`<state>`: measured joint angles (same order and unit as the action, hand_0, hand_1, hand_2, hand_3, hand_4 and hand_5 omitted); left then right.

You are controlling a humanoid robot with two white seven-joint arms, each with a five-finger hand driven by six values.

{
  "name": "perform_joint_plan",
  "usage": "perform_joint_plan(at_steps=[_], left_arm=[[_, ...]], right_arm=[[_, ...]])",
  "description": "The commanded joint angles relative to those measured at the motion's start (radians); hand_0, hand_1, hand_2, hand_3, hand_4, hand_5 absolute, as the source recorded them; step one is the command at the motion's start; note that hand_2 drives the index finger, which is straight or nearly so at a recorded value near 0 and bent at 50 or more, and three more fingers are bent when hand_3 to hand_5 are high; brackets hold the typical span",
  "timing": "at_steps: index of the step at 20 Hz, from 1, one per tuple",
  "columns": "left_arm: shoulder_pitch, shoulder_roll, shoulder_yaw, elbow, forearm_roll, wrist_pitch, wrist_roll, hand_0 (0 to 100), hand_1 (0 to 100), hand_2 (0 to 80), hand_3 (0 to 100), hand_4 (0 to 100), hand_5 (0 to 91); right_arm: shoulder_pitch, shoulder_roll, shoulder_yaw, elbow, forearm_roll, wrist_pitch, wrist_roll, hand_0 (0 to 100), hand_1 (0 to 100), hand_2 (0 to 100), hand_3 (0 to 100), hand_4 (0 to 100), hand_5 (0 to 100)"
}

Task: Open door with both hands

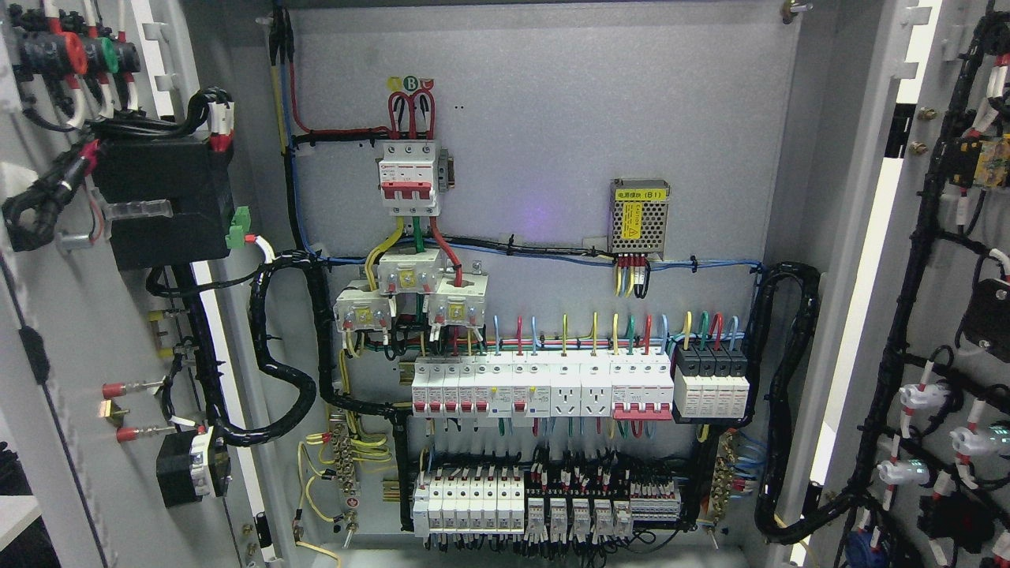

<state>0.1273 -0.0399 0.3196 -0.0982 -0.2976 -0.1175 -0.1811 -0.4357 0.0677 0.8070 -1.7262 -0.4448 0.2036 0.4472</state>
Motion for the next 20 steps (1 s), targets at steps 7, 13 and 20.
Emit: perform_joint_plan(at_steps=[7, 13, 20], left_arm=[[0.0, 0.0, -0.001, -0.003, -0.002, -0.004, 0.0, 0, 0, 0.0, 0, 3, 0.0], [0.0, 0.0, -0.002, 0.0, -0.002, -0.004, 0.0, 0, 0, 0.0, 0, 3, 0.0], [0.0, 0.0, -0.008, 0.0, -0.003, -0.004, 0.0, 0, 0, 0.0, 0, 3, 0.0]], right_arm=[[-0.008, 0.057, 0.04, 0.002, 0.072, -0.001, -0.008, 0, 0, 0, 0, 0, 0], [-0.009, 0.061, 0.054, 0.01, 0.098, -0.001, -0.008, 0, 0, 0, 0, 0, 0], [-0.006, 0.054, -0.015, 0.036, 0.104, -0.007, -0.008, 0, 0, 0, 0, 0, 0]])
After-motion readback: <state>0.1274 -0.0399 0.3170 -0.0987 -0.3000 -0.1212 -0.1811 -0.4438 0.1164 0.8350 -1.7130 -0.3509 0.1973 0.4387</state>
